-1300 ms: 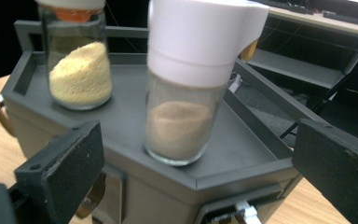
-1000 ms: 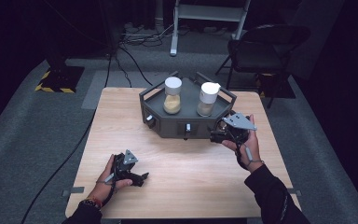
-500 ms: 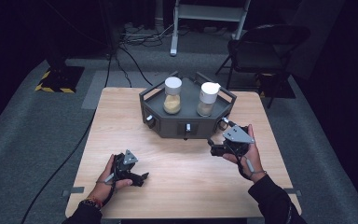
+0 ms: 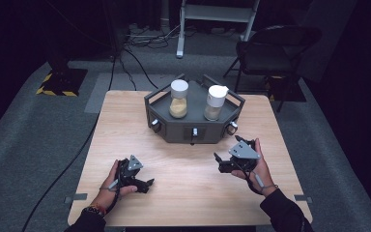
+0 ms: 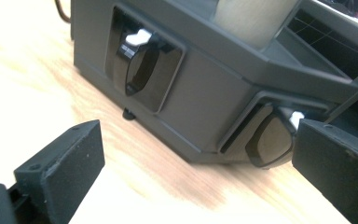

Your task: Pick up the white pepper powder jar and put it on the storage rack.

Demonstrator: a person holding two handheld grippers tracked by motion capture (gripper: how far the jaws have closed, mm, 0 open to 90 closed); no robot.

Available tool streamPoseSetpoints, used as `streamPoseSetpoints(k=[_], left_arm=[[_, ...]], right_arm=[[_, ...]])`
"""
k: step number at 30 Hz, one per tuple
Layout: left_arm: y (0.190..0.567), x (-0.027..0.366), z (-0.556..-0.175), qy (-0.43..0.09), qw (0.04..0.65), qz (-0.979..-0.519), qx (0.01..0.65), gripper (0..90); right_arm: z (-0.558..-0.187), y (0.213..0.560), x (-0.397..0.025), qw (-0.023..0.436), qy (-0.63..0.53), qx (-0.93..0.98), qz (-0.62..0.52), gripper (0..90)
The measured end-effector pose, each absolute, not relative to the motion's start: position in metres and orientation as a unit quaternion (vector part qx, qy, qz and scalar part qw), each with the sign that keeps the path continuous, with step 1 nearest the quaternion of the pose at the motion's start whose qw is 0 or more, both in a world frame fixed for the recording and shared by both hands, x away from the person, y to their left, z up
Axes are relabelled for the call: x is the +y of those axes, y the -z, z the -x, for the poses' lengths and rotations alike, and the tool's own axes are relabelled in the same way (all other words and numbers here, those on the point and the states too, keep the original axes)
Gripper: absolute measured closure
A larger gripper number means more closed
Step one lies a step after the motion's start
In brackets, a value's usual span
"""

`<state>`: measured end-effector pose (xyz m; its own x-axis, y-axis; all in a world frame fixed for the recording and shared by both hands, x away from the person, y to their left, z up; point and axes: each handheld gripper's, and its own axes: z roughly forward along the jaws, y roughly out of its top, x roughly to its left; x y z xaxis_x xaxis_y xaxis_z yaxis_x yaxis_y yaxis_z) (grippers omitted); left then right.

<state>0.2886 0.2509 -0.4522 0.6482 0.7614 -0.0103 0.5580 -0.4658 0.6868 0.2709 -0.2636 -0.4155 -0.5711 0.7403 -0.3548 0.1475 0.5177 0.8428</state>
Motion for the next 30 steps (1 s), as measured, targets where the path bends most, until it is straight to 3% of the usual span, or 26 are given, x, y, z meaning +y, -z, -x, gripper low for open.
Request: streamPoseSetpoints(k=[20, 30], left_arm=[[0.452, 0.251, -0.289, -0.151, 0.338, -0.843, 0.391, 0.0], [0.452, 0.251, -0.289, -0.151, 0.338, -0.842, 0.392, 0.0]], right_arm=[[-0.27, 0.443, -0.272, 0.359, -0.36, 0.814, -0.281, 1.8], [-0.276, 0.452, -0.284, 0.33, -0.327, 0.835, -0.296, 1.8]])
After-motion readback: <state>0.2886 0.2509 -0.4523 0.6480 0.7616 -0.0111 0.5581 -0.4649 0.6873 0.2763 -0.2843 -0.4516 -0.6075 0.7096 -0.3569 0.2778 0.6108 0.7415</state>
